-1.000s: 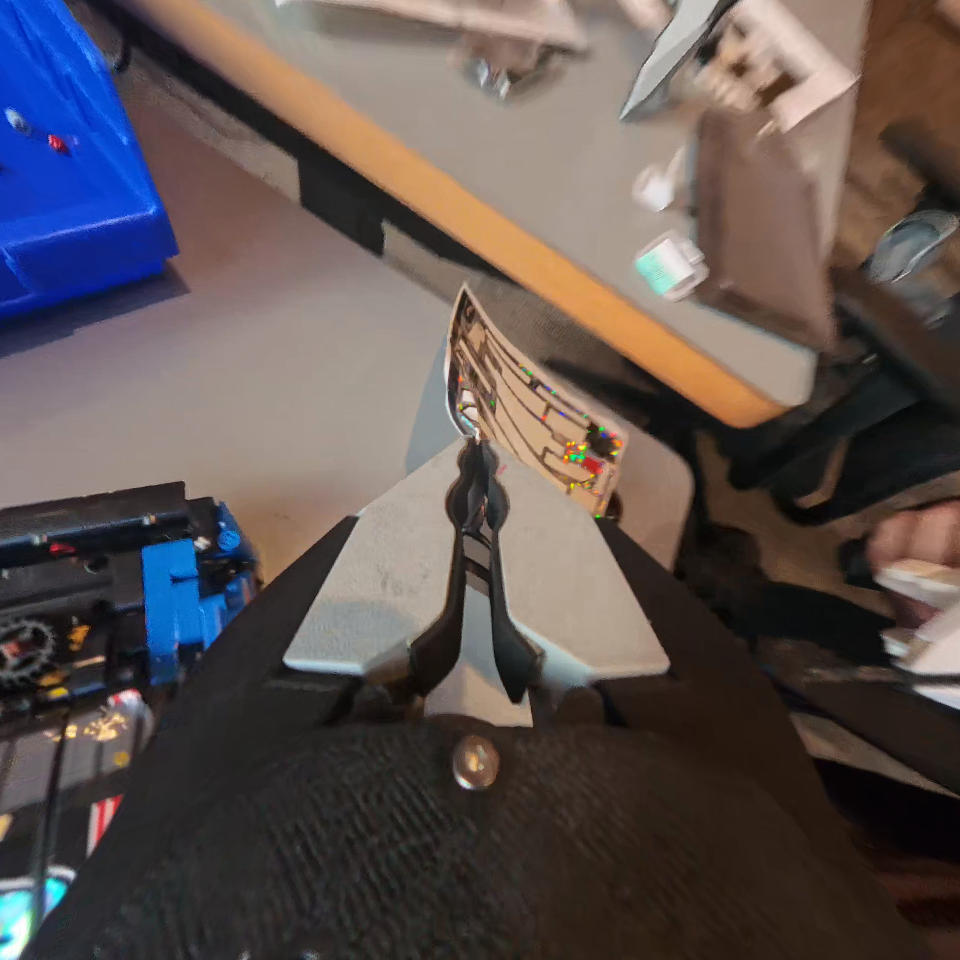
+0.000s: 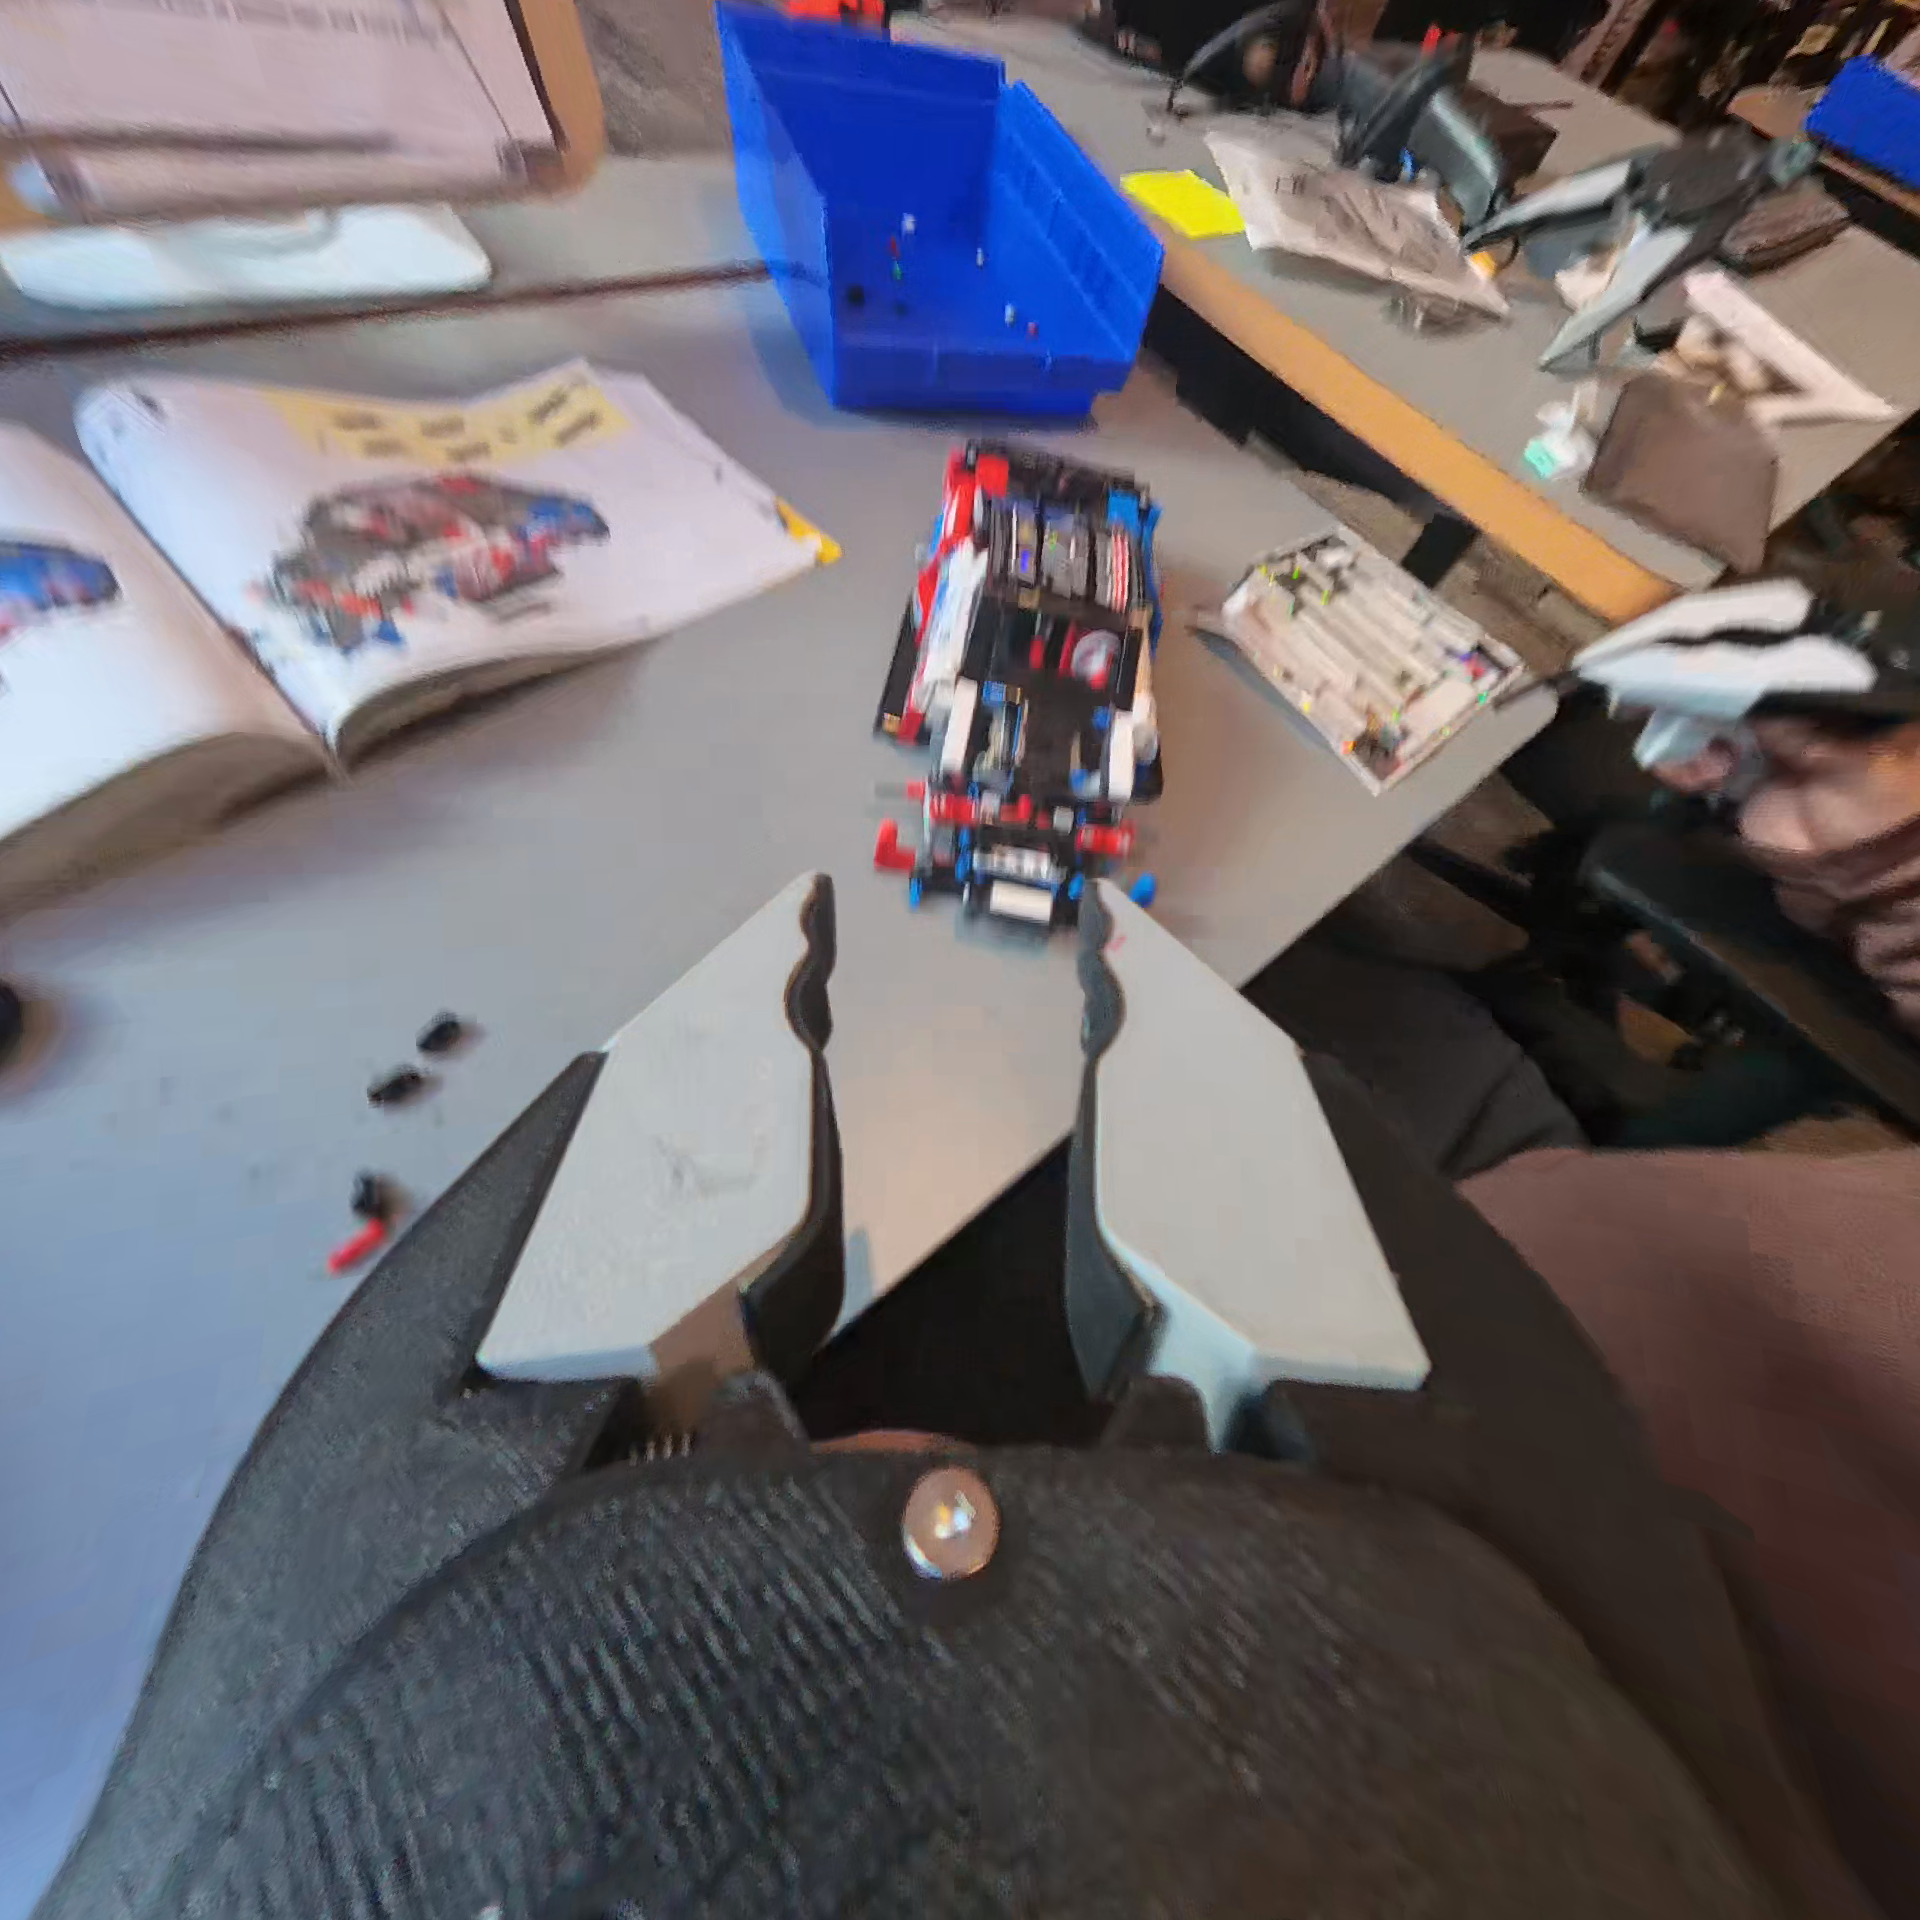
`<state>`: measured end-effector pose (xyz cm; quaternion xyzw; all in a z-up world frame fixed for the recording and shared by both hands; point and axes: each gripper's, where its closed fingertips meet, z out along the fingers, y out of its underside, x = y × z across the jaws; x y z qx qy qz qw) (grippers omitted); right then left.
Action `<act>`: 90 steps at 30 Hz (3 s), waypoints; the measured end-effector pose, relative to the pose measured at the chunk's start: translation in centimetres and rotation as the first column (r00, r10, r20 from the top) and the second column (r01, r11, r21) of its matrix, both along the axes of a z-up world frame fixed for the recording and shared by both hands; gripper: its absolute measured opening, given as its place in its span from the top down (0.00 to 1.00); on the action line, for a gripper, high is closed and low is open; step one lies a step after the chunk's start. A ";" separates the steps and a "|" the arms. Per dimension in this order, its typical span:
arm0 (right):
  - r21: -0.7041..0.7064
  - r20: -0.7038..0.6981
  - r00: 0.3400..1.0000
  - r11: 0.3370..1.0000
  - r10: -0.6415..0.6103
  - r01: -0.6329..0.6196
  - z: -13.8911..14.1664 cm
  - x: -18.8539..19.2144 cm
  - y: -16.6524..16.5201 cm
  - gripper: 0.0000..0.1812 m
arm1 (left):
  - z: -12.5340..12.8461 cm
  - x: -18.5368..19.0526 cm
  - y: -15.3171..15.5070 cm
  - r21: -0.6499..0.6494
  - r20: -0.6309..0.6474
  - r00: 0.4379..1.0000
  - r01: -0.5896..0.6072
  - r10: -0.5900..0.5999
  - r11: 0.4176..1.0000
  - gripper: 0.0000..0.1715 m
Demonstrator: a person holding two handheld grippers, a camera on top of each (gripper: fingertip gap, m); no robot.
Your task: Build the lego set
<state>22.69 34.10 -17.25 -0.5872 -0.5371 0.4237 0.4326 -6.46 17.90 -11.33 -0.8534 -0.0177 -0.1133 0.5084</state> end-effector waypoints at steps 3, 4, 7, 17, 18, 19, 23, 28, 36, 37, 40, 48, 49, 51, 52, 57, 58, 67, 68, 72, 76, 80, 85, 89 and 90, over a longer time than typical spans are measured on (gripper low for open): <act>0.050 -0.007 0.995 0.994 0.099 -0.099 0.5 -3.6 -2.5 1.00 | -5.9 -0.1 -2.2 -0.092 -0.022 1.000 -0.010 0.008 0.996 0.75; 0.058 -0.007 0.992 0.990 0.130 -0.129 0.6 -5.1 -3.1 1.00 | -7.4 -0.2 -2.5 -0.118 -0.022 1.000 -0.022 0.020 0.993 0.74; 0.021 -0.006 0.971 0.971 0.239 -0.239 0.6 -9.6 -5.2 1.00 | -9.6 0.0 -3.0 -0.122 -0.011 0.999 -0.034 0.033 0.992 0.74; 0.009 -0.075 0.862 0.865 0.501 -0.502 1.3 -19.1 -7.3 1.00 | -13.1 -7.2 -2.6 -0.123 -0.118 0.990 -0.096 0.081 0.988 0.74; 0.014 -0.068 0.856 0.858 0.513 -0.513 1.4 -19.8 -7.1 1.00 | -13.0 -7.9 -2.1 -0.106 -0.131 0.990 -0.071 0.056 0.992 0.74; 0.023 -0.058 0.851 0.853 0.522 -0.521 1.6 -20.4 -6.8 1.00 | -12.7 -8.7 -1.6 -0.085 -0.154 0.988 -0.045 0.031 0.995 0.74; 0.067 -0.040 0.849 0.849 0.528 -0.525 3.0 -23.2 -5.2 1.00 | -12.0 -11.5 0.5 -0.026 -0.278 0.957 0.083 -0.087 0.996 0.74; 0.038 -0.088 0.870 0.874 0.485 -0.484 4.6 -25.6 -3.5 1.00 | -10.9 -12.9 1.1 0.057 -0.283 0.950 0.156 -0.134 0.986 0.74; 0.023 -0.102 0.927 0.932 0.361 -0.361 4.5 -25.2 -3.1 1.00 | -9.6 -12.5 0.7 0.144 -0.252 0.958 0.180 -0.140 0.973 0.83; 0.002 -0.116 0.927 0.934 0.356 -0.358 4.5 -25.0 -3.3 1.00 | -9.8 -12.1 0.6 0.133 -0.246 0.954 0.208 -0.171 0.969 0.84; -0.102 -0.106 0.930 0.926 0.353 -0.363 3.4 -24.8 -4.2 1.00 | -10.3 -11.2 0.5 0.094 -0.206 0.944 0.281 -0.257 0.955 0.83; -0.447 -0.137 0.874 0.758 0.467 -0.475 2.7 -25.5 -7.3 1.00 | -9.9 -11.7 0.3 0.126 -0.242 0.952 0.221 -0.186 0.967 0.86; -0.486 -0.131 0.867 0.731 0.481 -0.479 2.7 -25.6 -7.6 1.00 | -10.1 -11.4 0.2 0.107 -0.234 0.955 0.212 -0.183 0.971 0.88; -0.564 -0.093 0.844 0.670 0.529 -0.482 2.5 -25.7 -8.6 1.00 | -10.4 -10.0 0.0 0.068 -0.181 0.964 0.210 -0.195 0.975 0.87; -0.590 -0.064 0.830 0.650 0.554 -0.479 2.4 -25.7 -9.2 1.00 | -10.0 -8.8 -0.1 0.067 -0.139 0.965 0.232 -0.222 0.970 0.86; -0.628 0.083 0.724 0.599 0.685 -0.496 2.3 -26.0 -12.2 1.00 | -5.9 -1.8 0.1 0.102 0.097 0.918 0.376 -0.385 0.921 0.85; -0.624 0.104 0.704 0.597 0.703 -0.504 2.5 -26.2 -12.8 1.00 | -5.1 -0.5 0.1 0.120 0.128 0.896 0.411 -0.425 0.904 0.85; -0.538 0.252 0.577 0.608 0.777 -0.584 3.5 -26.3 -16.3 1.00 | -4.3 3.8 -0.4 0.066 0.219 0.826 0.519 -0.519 0.853 0.89; -0.527 0.263 0.578 0.617 0.773 -0.585 3.4 -26.3 -16.3 1.00 | -4.3 3.8 -0.4 0.060 0.211 0.829 0.518 -0.518 0.853 0.90; -0.489 0.283 0.601 0.651 0.748 -0.580 3.4 -26.2 -16.0 1.00 | -4.2 4.4 -0.4 0.069 0.197 0.826 0.526 -0.528 0.848 1.00; -0.435 0.273 0.656 0.699 0.704 -0.568 3.6 -26.4 -15.2 0.98 | -3.8 4.5 0.5 0.118 0.224 0.835 0.488 -0.502 0.865 1.00; -0.369 0.166 0.729 0.727 0.664 -0.579 5.4 -26.7 -14.4 0.94 | -2.2 3.3 1.7 0.245 0.294 0.843 0.388 -0.450 0.888 1.00; -0.293 0.064 0.821 0.798 0.567 -0.528 6.9 -26.9 -12.9 0.87 | -1.6 3.6 2.7 0.269 0.298 0.839 0.385 -0.456 0.883 1.00; -0.327 -0.137 0.869 0.806 0.476 -0.493 10.7 -26.1 -10.1 0.88 | -2.6 4.9 2.5 0.236 0.238 0.844 0.430 -0.481 0.872 1.00; -0.365 -0.169 0.855 0.774 0.491 -0.517 11.1 -25.5 -10.1 0.88 | -1.9 4.8 2.5 0.270 0.243 0.841 0.420 -0.484 0.866 1.00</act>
